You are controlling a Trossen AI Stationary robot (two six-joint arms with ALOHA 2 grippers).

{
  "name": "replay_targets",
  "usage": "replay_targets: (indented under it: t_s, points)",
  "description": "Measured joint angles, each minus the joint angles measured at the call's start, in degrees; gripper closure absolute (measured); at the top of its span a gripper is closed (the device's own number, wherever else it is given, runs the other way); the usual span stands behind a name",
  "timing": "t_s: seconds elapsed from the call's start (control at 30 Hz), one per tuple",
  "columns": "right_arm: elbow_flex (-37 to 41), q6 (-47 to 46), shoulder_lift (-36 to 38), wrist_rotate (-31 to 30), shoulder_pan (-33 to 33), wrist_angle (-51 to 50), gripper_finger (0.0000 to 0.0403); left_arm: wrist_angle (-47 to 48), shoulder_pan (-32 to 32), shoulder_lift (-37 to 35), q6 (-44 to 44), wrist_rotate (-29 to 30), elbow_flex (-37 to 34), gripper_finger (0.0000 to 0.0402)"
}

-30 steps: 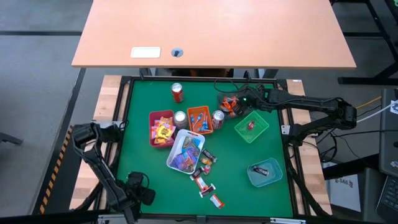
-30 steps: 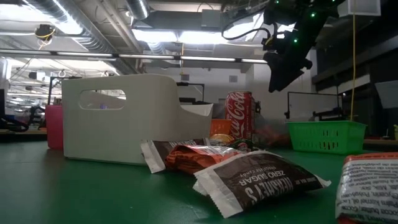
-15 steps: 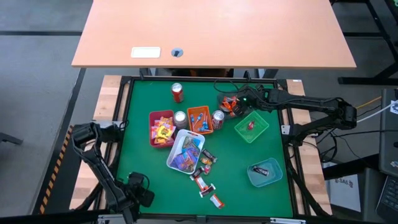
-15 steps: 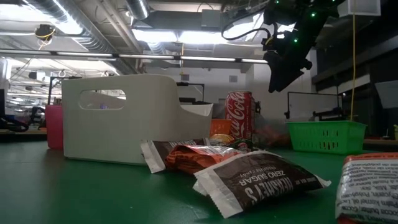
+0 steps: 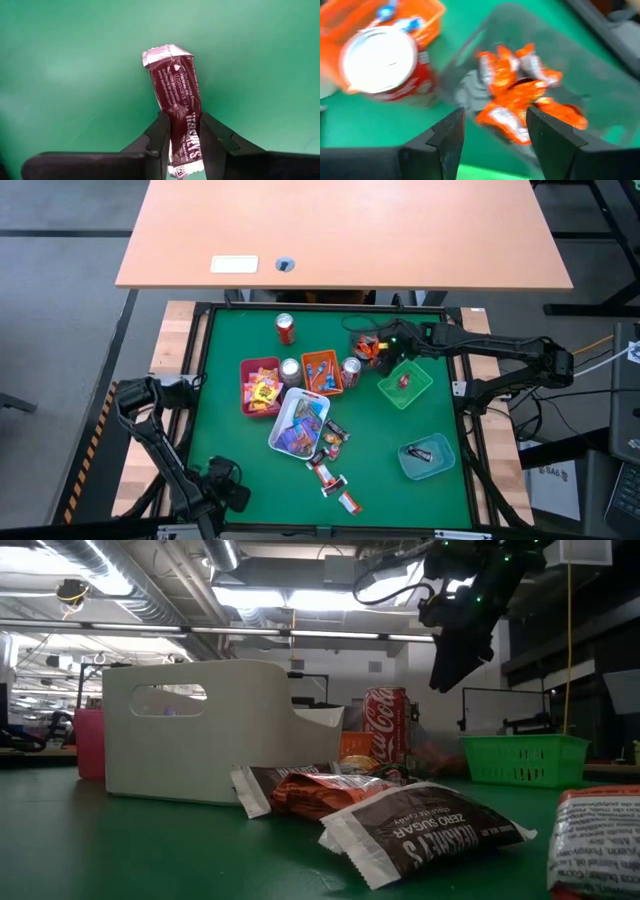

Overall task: Sort candy
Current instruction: Put the brown chocolate into the blue bin

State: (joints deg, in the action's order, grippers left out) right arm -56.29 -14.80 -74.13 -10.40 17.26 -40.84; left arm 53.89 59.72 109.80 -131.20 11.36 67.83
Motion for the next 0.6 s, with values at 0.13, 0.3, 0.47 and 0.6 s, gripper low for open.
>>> replay_targets:
  t_s: [0.13, 0.3, 0.47, 0.6]
  points:
    - [0.00, 0.14, 0.00, 6.03, -0.02, 0.07, 0.0194, -0.44, -0.11, -0.30, 1.40, 4.37, 0.40, 0.0334]
    - [0.00, 0.15, 0.00, 14.67, -0.04, 0.44, 0.0194, -1.13, -0.26, -0.65, 1.55, 9.84, 1.18, 0.0331]
    - [0.00, 0.12, 0.00, 22.48, -1.93, 0.44, 0.0194, -3.25, -0.80, -0.70, 3.42, 12.30, 1.23, 0.0330]
    - [0.00, -0.18, 0.00, 22.95, -7.19, 0.46, 0.0194, -5.35, -1.59, -0.73, 5.81, 15.89, 1.25, 0.0330]
